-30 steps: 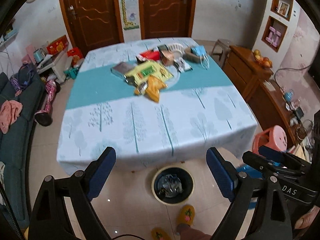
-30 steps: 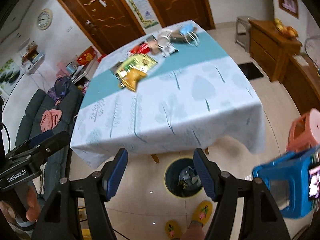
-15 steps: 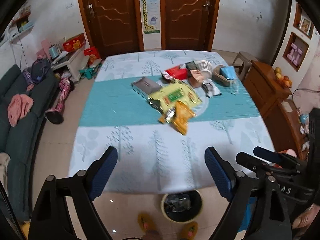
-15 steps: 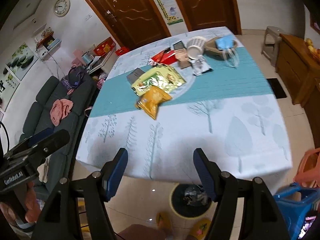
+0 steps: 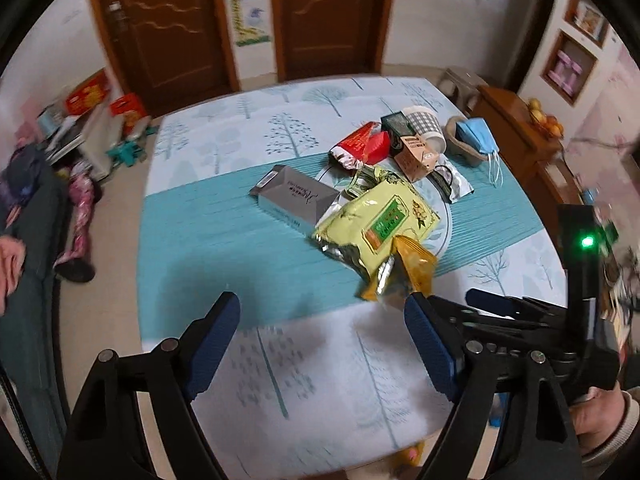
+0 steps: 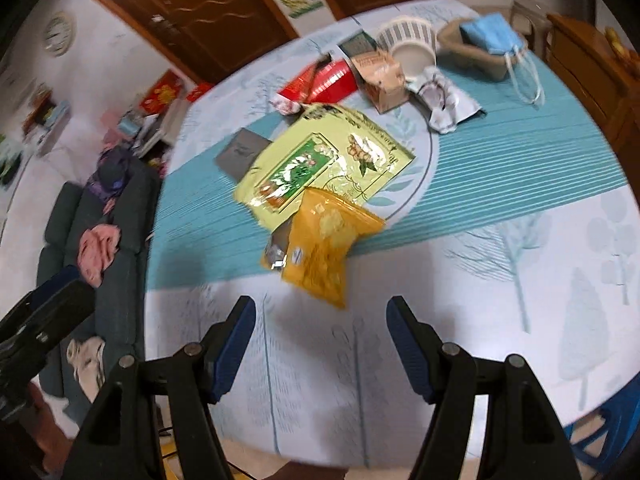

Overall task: Collect trash
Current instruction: 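Grasp the yellow snack bag with the right tool while the left tool grasps the green bag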

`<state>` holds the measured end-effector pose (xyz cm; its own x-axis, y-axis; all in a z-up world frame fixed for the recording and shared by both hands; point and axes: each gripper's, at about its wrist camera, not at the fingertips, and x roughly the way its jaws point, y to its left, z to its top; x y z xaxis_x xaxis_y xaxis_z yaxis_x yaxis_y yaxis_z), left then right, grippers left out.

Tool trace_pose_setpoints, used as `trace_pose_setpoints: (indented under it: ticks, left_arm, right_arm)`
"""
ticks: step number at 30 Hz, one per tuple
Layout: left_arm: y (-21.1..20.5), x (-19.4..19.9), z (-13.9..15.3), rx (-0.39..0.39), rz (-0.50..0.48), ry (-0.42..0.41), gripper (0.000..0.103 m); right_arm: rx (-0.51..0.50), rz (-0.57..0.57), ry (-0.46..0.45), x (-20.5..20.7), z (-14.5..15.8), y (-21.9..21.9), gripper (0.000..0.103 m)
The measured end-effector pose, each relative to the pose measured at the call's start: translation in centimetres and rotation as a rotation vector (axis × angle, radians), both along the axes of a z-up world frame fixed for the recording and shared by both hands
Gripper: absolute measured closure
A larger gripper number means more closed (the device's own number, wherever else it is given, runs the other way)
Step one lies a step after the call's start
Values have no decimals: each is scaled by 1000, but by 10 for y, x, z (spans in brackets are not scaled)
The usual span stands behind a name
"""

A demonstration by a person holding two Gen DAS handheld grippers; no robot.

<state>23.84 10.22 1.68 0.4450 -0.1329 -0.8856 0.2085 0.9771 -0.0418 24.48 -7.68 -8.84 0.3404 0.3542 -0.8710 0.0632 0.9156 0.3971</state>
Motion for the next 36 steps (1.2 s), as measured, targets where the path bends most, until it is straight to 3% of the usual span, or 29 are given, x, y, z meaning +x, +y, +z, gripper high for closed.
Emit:
trace_pose_setpoints:
  ticks: [8, 10, 13, 18, 29, 36]
  left_arm:
    - [-13, 76, -42, -7, -182, 104, 20]
    - [-20, 88, -52, -20, -220, 125, 20]
    - [-30, 103, -63, -38, -264, 153, 21]
    - [-52, 120, -75, -44, -329, 181, 23]
    - [-94, 131, -109, 81, -476, 218, 24]
    - [-108, 125, -130, 110, -516, 270, 37]
  right_arm:
    - [-101, -123, 47, 22, -31, 18, 36]
    - [-138, -151, 35, 21, -33, 18, 60]
    - [-122, -190, 22, 18, -35, 10, 63]
    - [-97, -302, 13, 3, -32, -16, 66]
    - [-23, -455, -6, -29, -26, -49, 66]
    - [3, -472, 0, -39, -29, -49, 66]
